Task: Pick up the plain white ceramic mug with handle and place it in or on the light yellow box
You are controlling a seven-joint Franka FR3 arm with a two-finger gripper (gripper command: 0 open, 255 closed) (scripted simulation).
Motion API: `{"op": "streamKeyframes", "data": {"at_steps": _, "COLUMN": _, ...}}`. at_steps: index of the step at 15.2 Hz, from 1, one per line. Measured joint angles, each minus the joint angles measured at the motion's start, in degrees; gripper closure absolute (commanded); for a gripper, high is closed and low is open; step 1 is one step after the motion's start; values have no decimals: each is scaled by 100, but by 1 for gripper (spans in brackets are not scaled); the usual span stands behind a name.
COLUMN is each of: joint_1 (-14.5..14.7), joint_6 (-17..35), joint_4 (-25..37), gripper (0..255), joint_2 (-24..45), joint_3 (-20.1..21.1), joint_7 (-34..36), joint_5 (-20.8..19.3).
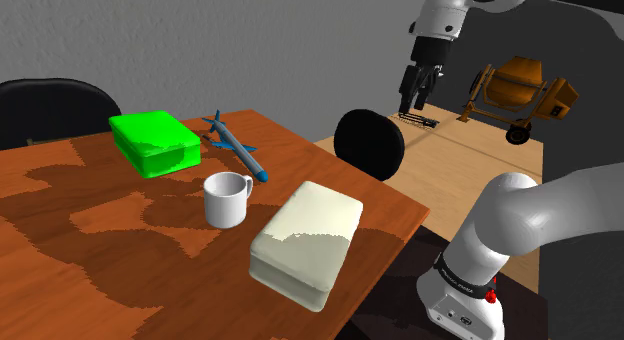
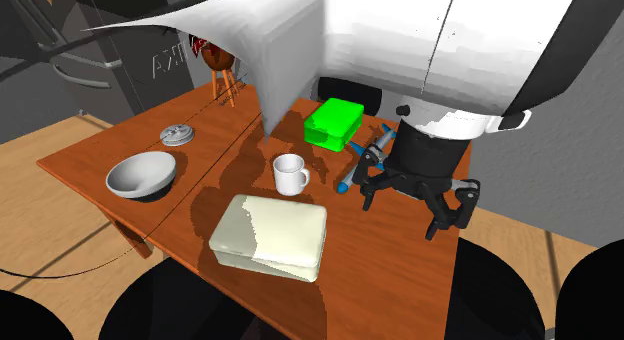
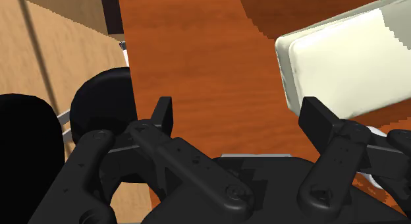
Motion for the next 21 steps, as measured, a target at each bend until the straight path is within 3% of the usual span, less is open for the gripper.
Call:
{"op": "streamKeyframes", "data": {"at_steps": 3, "joint_1": 39, "joint_6": 145, "joint_4": -55, "gripper": 0, "joint_2": 68, "joint_3": 126, "joint_7": 133, "joint_5": 92}}
{"op": "streamKeyframes", "data": {"at_steps": 10, "joint_1": 270, "joint_6": 1066, "joint_4": -258, "gripper": 0, "joint_2": 635, "joint_3": 875, "joint_7": 904, "joint_5": 566}}
{"op": "streamKeyframes", "data": {"at_steps": 21, "joint_1": 476, "joint_6": 2440, "joint_4": 304, "gripper": 0, "joint_2": 2299, "joint_3": 2009, "joint_7": 2118, "joint_5": 793}}
